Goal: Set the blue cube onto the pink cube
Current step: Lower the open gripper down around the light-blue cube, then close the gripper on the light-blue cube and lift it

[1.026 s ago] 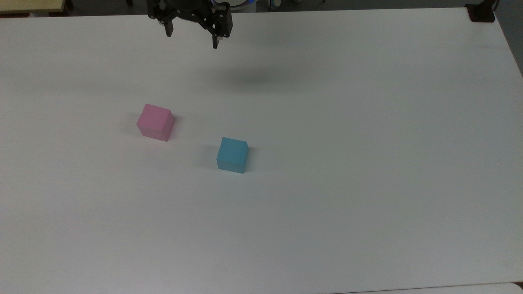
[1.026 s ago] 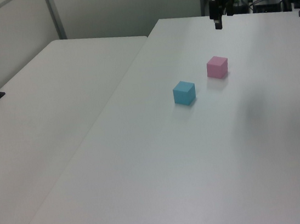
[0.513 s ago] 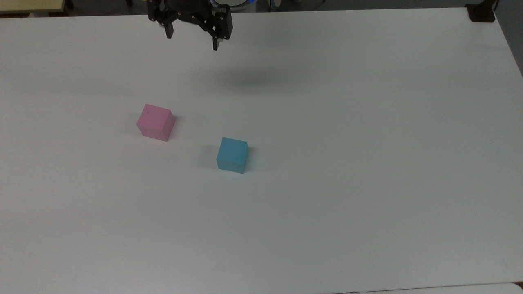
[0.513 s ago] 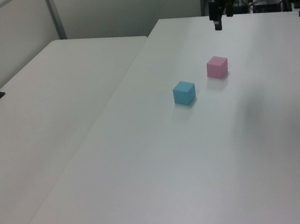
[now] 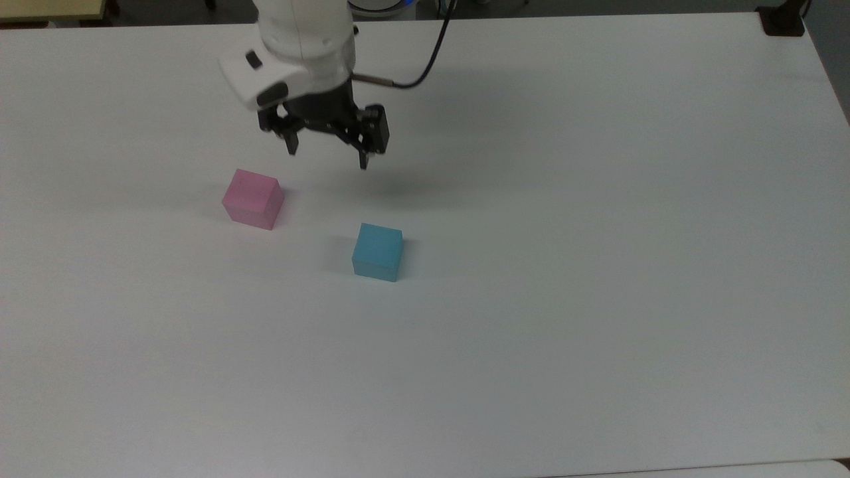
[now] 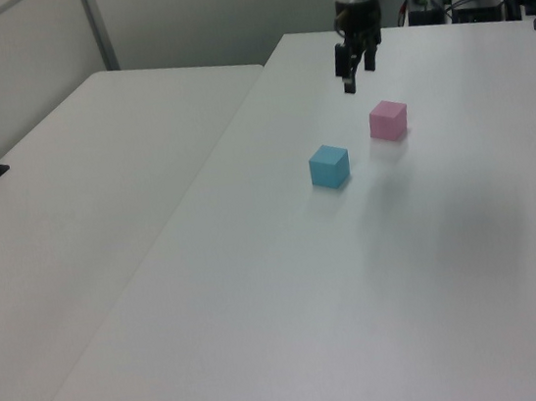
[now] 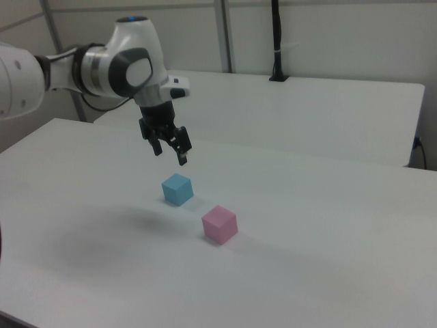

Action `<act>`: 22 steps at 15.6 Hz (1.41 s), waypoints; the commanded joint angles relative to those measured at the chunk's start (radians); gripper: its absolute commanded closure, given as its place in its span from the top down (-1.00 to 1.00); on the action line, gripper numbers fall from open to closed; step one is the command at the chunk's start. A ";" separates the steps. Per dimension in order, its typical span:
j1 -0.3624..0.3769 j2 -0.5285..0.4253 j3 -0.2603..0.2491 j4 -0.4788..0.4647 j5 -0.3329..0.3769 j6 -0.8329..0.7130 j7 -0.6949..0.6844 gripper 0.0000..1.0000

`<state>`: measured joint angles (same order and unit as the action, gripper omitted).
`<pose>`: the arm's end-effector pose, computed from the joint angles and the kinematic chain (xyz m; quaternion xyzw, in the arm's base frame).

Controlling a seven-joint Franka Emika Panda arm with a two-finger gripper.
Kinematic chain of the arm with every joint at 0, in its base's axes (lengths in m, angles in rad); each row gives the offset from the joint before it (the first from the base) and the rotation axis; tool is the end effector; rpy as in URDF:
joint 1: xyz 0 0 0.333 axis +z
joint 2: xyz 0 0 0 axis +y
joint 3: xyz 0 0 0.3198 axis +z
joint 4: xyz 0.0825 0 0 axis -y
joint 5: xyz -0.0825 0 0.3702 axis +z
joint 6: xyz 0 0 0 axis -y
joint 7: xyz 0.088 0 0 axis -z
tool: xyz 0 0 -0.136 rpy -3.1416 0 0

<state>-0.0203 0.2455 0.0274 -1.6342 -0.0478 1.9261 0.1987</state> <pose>0.6298 -0.0015 0.4576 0.9956 -0.0883 0.0251 0.0168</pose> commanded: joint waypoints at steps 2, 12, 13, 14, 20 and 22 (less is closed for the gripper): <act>0.023 0.127 0.005 0.028 0.017 0.137 -0.005 1.00; 0.057 0.233 0.019 0.025 0.014 0.241 0.053 1.00; 0.057 0.235 0.019 0.025 0.013 0.244 0.059 1.00; 0.057 0.238 0.022 0.025 0.009 0.258 0.068 1.00; 0.057 0.256 0.026 0.024 -0.006 0.289 0.067 0.20; 0.057 0.255 0.026 0.022 -0.027 0.286 0.064 -0.24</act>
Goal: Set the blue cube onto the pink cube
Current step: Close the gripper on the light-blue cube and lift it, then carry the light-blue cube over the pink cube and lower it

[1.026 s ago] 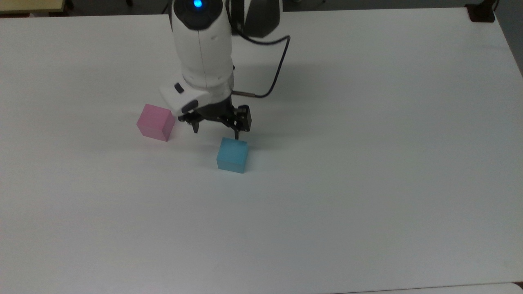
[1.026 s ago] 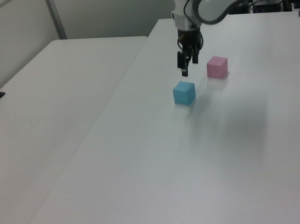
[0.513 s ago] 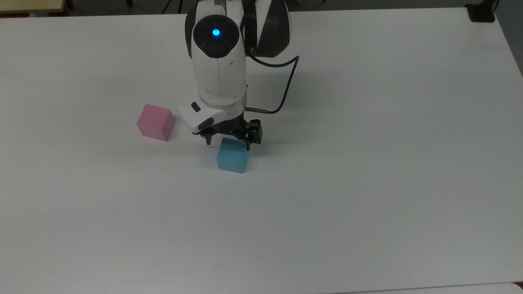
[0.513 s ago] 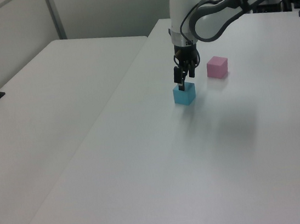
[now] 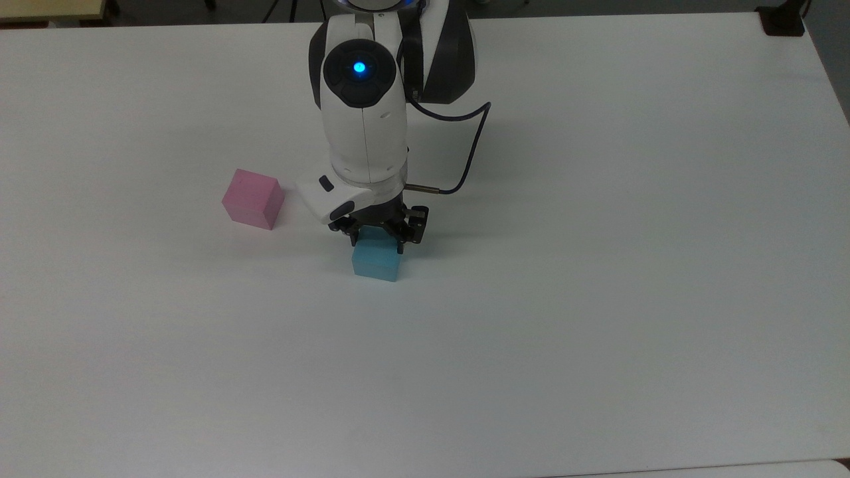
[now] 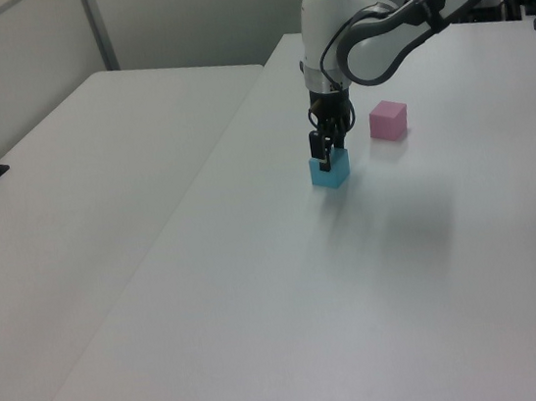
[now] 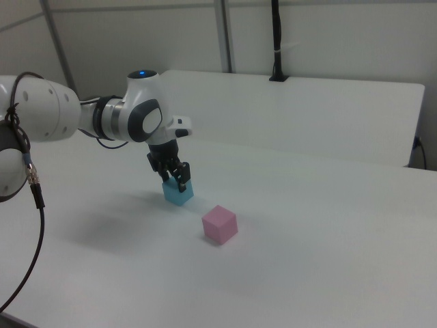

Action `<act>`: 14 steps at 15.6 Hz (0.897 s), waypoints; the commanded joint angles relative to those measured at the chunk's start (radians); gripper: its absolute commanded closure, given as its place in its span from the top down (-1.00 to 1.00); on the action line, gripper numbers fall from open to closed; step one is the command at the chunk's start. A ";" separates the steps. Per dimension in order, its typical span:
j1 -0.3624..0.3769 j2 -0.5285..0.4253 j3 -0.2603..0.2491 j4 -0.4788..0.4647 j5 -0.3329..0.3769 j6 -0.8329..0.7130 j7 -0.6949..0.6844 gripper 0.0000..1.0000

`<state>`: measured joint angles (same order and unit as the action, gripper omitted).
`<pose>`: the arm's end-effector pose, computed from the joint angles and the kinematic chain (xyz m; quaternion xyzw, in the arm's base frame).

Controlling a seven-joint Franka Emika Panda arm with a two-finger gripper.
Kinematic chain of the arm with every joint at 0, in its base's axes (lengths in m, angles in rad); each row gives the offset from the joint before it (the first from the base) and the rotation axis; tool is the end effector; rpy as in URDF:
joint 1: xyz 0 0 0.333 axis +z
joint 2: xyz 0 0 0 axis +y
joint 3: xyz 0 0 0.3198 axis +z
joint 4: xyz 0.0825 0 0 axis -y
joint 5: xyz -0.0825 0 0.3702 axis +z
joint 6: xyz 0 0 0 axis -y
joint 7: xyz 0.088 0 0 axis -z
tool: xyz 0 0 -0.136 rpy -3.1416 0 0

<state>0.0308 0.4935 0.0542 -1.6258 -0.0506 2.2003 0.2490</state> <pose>0.6799 0.0508 0.3249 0.9966 -0.0716 0.0418 0.0014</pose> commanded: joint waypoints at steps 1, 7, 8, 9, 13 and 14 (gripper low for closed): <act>0.003 -0.001 -0.001 0.014 -0.035 0.003 0.007 -0.37; -0.095 -0.145 -0.004 -0.016 -0.060 -0.178 -0.134 -0.39; -0.123 -0.164 -0.004 -0.023 -0.060 -0.188 -0.146 -0.39; -0.144 -0.182 -0.004 -0.032 -0.060 -0.194 -0.155 -0.39; -0.212 -0.230 -0.004 -0.091 -0.069 -0.202 -0.215 -0.39; -0.221 -0.234 -0.004 -0.109 -0.083 -0.200 -0.223 -0.38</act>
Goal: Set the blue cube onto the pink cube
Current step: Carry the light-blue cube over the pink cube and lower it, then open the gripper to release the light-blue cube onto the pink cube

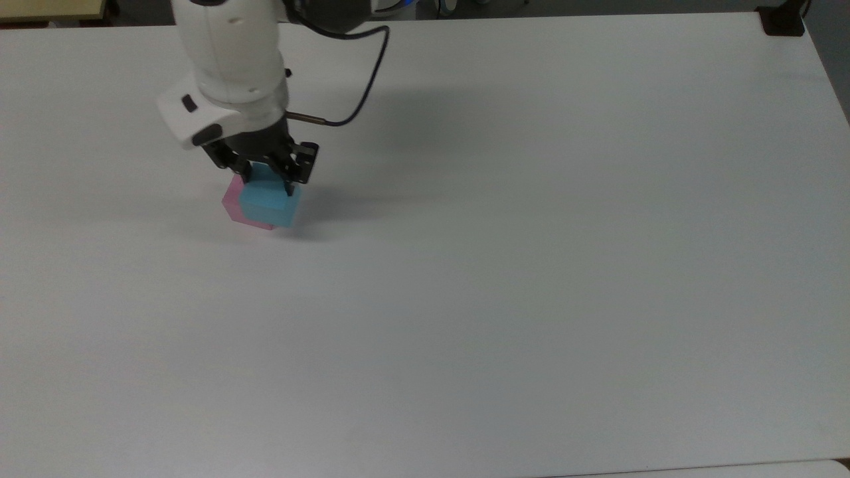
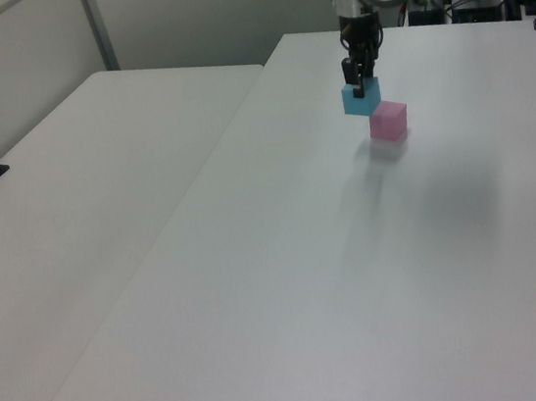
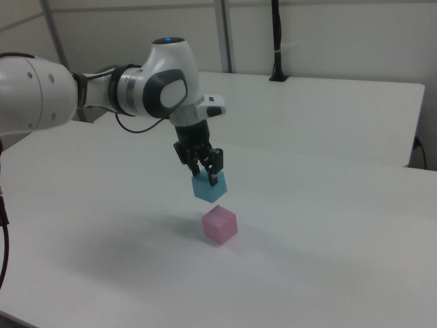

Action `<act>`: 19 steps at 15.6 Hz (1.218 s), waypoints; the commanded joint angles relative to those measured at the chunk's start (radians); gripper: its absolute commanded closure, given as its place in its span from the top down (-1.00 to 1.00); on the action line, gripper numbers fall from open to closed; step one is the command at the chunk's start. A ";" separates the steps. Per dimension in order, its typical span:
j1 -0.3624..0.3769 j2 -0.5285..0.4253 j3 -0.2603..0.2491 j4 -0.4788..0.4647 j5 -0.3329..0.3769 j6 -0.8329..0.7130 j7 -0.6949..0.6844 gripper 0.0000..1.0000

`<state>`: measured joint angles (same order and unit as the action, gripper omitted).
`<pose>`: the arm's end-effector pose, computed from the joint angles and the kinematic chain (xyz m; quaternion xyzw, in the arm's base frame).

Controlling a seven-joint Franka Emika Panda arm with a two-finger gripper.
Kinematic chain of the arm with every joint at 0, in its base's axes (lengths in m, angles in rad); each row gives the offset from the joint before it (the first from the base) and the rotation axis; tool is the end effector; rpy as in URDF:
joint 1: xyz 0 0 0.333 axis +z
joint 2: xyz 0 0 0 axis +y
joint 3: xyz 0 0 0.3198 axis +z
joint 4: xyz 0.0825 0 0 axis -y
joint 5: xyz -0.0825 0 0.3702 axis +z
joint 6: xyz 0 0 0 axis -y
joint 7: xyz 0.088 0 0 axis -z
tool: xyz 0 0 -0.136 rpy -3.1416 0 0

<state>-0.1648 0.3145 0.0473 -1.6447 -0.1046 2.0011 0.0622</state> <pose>0.6392 -0.0873 0.4161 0.9965 -0.0702 0.0201 0.0413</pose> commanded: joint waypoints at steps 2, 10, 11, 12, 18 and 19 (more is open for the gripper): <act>-0.032 -0.055 0.003 -0.121 -0.056 0.004 -0.038 -0.38; -0.070 -0.066 0.002 -0.135 -0.067 0.007 -0.039 1.00; -0.081 -0.081 0.002 -0.133 -0.067 0.002 -0.045 1.00; -0.091 -0.096 0.002 -0.132 -0.067 -0.002 -0.048 1.00; -0.070 -0.146 0.006 -0.080 -0.057 -0.086 -0.036 1.00; -0.041 -0.149 0.006 -0.067 -0.055 -0.114 -0.035 1.00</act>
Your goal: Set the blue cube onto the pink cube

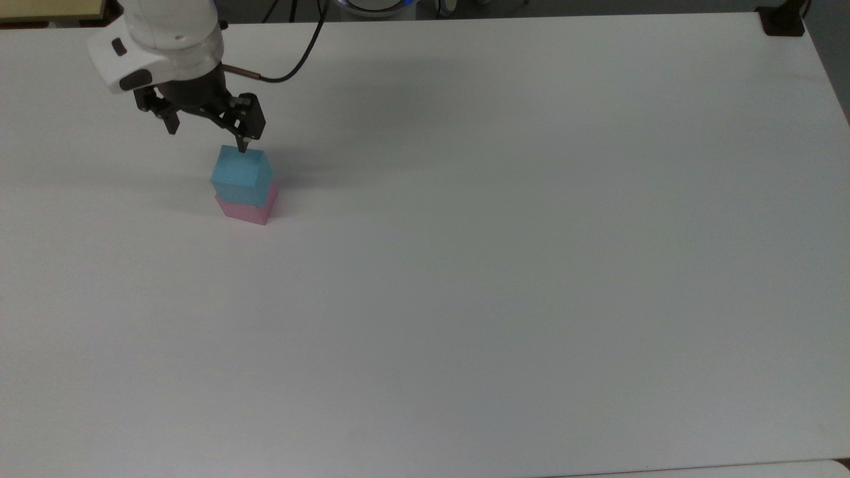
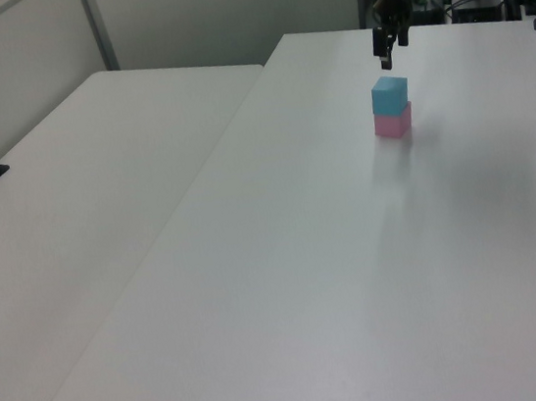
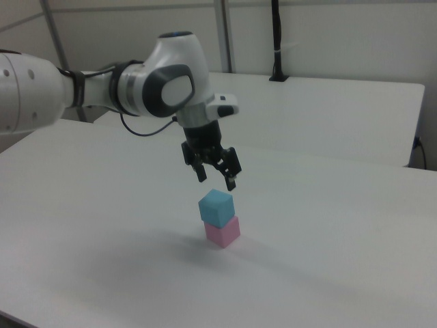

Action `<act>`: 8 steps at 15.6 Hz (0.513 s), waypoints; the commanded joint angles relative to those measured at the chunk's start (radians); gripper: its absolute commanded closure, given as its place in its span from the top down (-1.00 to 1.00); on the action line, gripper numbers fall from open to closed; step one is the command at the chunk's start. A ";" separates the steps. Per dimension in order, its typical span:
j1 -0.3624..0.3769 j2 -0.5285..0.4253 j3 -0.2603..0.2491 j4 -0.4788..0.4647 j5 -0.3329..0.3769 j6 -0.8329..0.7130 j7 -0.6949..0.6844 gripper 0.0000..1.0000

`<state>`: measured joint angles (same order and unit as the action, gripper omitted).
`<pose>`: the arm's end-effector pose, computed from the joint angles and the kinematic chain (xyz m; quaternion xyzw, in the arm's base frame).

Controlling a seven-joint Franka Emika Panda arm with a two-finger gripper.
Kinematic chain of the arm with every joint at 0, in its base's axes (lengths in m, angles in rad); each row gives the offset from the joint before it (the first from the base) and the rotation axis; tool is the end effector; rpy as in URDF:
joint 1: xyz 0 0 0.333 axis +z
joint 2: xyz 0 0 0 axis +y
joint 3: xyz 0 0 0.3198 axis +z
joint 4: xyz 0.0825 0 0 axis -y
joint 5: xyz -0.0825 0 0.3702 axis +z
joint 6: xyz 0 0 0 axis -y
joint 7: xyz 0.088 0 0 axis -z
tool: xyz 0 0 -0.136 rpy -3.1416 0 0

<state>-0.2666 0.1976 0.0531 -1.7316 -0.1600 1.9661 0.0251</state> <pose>0.5952 -0.1458 0.4462 0.9934 -0.0901 0.0121 0.0706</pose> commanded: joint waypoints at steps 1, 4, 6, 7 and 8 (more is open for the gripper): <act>0.090 -0.038 0.001 0.030 0.003 -0.108 0.004 1.00; 0.187 -0.092 -0.015 0.037 0.011 -0.177 0.091 1.00; 0.237 -0.131 -0.041 0.037 0.069 -0.219 0.203 1.00; 0.250 -0.142 -0.055 0.037 0.104 -0.237 0.210 1.00; 0.265 -0.147 -0.067 0.037 0.135 -0.256 0.213 1.00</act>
<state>-0.0547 0.1070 0.0447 -1.6773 -0.1093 1.7695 0.1968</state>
